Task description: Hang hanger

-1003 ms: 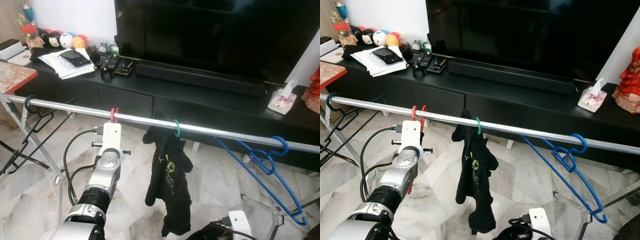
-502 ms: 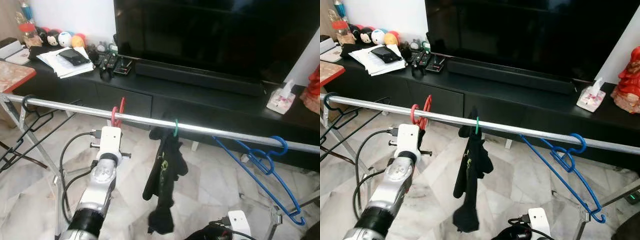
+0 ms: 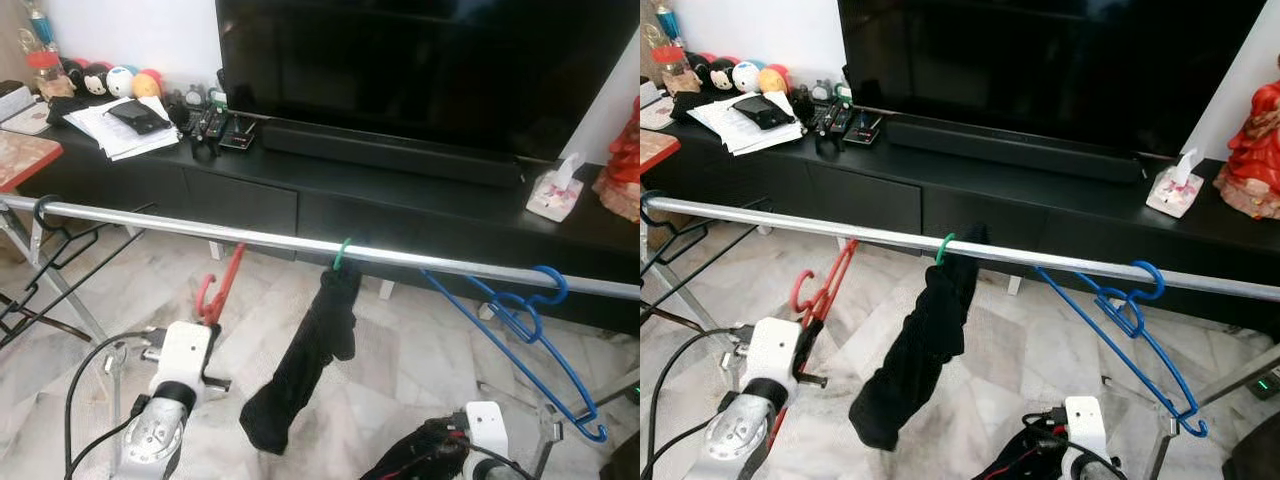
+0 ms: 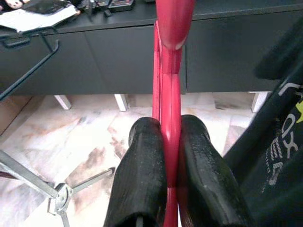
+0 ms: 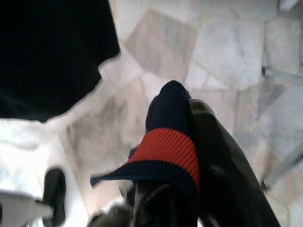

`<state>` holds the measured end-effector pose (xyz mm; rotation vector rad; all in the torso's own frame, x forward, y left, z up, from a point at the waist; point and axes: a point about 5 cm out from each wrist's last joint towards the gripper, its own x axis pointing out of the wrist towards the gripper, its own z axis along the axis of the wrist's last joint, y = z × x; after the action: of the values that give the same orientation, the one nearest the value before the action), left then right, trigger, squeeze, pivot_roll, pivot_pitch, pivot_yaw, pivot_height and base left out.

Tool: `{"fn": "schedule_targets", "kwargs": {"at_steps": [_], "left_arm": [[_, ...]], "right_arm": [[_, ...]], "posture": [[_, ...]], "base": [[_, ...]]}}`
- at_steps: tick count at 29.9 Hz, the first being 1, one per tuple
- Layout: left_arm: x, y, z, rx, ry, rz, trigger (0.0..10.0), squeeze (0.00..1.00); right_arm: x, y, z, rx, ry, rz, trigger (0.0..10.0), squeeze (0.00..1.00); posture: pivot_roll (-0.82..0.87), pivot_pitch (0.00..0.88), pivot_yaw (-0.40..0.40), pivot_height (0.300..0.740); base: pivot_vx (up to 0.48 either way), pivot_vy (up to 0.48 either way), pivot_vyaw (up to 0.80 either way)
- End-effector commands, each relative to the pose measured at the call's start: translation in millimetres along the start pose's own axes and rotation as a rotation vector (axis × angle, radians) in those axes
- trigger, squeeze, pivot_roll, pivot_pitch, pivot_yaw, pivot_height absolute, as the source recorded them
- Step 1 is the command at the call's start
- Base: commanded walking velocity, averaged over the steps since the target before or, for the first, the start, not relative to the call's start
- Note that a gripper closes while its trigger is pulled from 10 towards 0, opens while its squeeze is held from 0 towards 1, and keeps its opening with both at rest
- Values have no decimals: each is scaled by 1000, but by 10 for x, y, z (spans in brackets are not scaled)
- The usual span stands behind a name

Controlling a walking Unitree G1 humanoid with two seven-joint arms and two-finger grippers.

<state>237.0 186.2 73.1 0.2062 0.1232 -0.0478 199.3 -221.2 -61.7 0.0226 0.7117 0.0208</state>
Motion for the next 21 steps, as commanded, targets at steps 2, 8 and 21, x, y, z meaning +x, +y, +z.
{"fn": "schedule_targets", "kwargs": {"at_steps": [2,8,21], "left_arm": [[7,17,149,-31,-76,1,10000,0],[28,83,255,-17,-106,-46,10000,0],[-47,200,198,-28,-64,-6,10000,0]], "right_arm": [[35,39,258,15,-161,14,10000,0],[14,257,369,34,-295,37,10000,0],[-67,365,691,-40,-437,69,10000,0]], "posture": [[22,0,-6,740],[11,0,61,740],[15,0,59,740]], "base": [[0,0,0],[0,0,0],[0,0,0]]}}
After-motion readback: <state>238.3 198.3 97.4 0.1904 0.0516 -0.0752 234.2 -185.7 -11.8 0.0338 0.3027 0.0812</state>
